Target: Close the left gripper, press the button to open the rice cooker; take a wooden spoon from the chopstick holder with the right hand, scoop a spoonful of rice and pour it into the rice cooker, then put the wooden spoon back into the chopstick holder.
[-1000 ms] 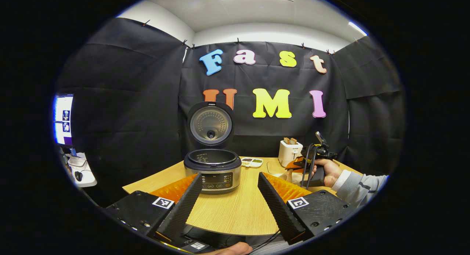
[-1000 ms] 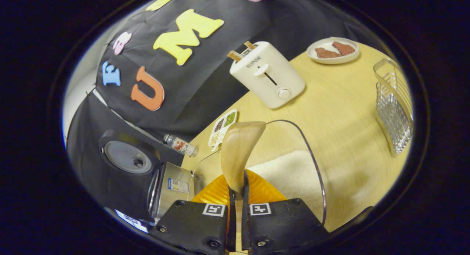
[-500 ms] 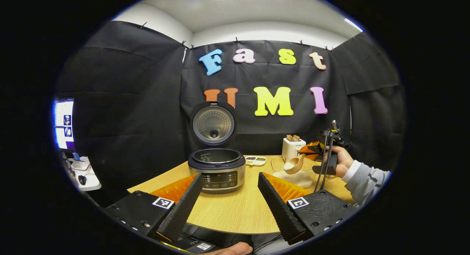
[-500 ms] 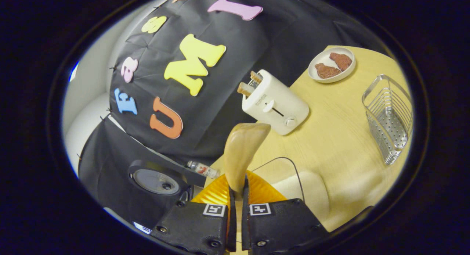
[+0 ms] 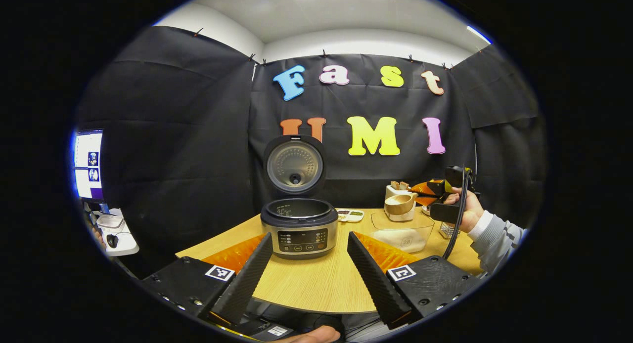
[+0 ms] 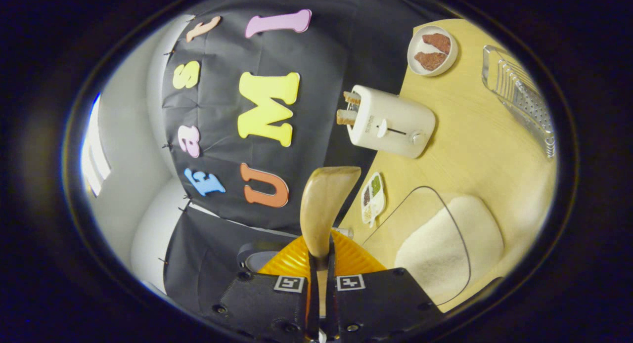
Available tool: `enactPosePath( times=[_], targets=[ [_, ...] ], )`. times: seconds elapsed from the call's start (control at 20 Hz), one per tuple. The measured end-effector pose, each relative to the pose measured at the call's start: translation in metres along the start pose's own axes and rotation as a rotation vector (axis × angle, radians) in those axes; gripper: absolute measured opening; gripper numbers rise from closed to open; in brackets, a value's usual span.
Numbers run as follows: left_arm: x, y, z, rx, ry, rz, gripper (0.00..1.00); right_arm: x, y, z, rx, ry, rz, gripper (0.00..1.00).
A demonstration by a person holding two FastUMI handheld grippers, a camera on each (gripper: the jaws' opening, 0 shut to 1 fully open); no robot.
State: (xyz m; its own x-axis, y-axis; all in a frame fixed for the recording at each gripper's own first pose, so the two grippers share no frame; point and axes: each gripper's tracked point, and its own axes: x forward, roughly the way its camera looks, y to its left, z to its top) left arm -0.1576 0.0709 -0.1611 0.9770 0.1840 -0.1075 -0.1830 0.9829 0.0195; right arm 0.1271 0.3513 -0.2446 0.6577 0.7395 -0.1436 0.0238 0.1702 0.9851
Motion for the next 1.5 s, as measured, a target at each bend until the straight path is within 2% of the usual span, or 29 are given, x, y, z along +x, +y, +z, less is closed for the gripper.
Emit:
enactPosePath(
  times=[0.25,0.5,0.6,0.7,0.9,1.05,1.25,1.5],
  targets=[
    [-0.005,0.014,0.001,0.002,-0.005,0.009,0.97,0.022,0.036,-0.029,-0.032,0.04,0.027,0.1],
    [-0.01,0.023,0.004,-0.005,0.004,-0.023,0.97,0.061,0.072,-0.064,-0.135,0.079,0.009,0.1],
    [-0.012,0.034,0.005,0.005,0.0,-0.012,0.97,0.078,0.087,-0.08,-0.192,0.085,-0.01,0.1],
    [-0.013,0.04,0.003,0.003,-0.003,-0.006,0.97,0.097,0.1,-0.1,-0.263,0.101,-0.027,0.1],
    [-0.021,0.033,-0.007,-0.037,0.01,-0.087,0.97,0.131,0.124,-0.136,-0.43,0.085,-0.066,0.1],
    [-0.017,0.04,-0.015,-0.038,0.025,-0.078,0.97,0.151,0.134,-0.161,-0.539,0.088,-0.083,0.11],
    [-0.02,0.047,-0.025,-0.038,0.036,-0.064,0.97,0.166,0.143,-0.178,-0.835,0.041,-0.13,0.11],
    [-0.025,0.048,-0.033,-0.052,0.047,-0.055,0.97,0.171,0.152,-0.204,-1.05,0.008,-0.116,0.11]
  ],
)
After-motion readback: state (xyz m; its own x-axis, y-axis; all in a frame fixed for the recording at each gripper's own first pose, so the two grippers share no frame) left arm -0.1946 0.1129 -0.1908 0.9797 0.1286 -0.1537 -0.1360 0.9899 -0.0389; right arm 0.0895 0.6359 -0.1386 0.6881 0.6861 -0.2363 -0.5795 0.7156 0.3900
